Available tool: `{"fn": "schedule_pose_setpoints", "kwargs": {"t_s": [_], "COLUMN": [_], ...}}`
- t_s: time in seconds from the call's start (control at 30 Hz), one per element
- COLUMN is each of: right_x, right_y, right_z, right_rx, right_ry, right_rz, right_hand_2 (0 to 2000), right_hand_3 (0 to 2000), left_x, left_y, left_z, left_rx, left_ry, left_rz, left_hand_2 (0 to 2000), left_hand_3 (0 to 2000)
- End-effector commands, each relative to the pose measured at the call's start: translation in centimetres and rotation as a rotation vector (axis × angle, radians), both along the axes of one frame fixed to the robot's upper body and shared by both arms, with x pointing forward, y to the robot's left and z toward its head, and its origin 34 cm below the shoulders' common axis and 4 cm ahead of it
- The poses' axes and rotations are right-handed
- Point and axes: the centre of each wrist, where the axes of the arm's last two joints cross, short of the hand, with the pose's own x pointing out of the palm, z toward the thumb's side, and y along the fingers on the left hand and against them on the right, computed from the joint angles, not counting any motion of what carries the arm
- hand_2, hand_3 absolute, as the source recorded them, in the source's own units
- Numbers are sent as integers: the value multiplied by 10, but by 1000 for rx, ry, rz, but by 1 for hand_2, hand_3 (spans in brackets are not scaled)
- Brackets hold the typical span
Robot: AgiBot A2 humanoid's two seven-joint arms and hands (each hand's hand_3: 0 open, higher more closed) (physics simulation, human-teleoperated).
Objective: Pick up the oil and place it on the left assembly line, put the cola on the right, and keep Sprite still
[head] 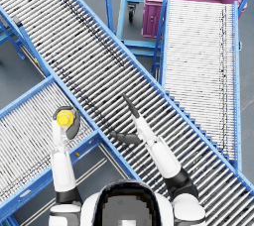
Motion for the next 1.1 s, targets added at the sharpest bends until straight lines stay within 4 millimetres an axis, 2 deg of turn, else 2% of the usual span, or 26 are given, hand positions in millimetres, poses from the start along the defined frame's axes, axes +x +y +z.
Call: {"fn": "schedule_pose_setpoints", "kwargs": {"t_s": [0.03,0.17,0.2,0.23,0.37,0.47,0.6,0.67,0.7,0.73,0.8,0.87,0.97,1.1], "right_x": [6,6,6,6,4,3,10,15,19,23,30,30,33,29], "right_y": [9,19,21,21,21,17,-2,-13,-21,-28,-47,-64,-80,-101], "right_z": [4,7,8,8,9,9,20,27,28,30,33,40,44,47], "right_rx": [8,15,18,21,33,46,110,149,-230,90,124,171,212,261], "right_ry": [4,3,2,3,1,1,-17,-28,-157,-53,-50,-70,-77,-92], "right_rz": [12,38,43,43,46,35,-35,-77,-51,-119,-187,-242,-295,-361], "right_hand_2": [0,0,0,0,0,0,0,0,0,0,0,0,0,0], "right_hand_3": [0,0,0,0,0,0,0,0,0,0,0,0,0,0], "left_x": [-6,-12,-14,-16,-27,-40,-44,-39,-32,-22,-5,4,21,32], "left_y": [36,71,77,87,110,138,142,129,125,107,73,53,26,1], "left_z": [-16,-46,-52,-57,-70,-57,-24,-8,3,7,28,45,60,70], "left_rx": [-47,-110,-123,-141,-188,-190,-125,-81,-48,-23,55,112,170,194], "left_ry": [53,156,175,188,219,164,56,7,-20,-26,-83,-132,-167,-197], "left_rz": [143,273,296,346,460,570,581,530,499,423,274,184,64,-26], "left_hand_2": [2000,2000,639,0,0,0,0,0,0,0,0,0,0,0], "left_hand_3": [2000,2000,1673,1347,40,0,0,0,0,0,0,0,0,0]}}
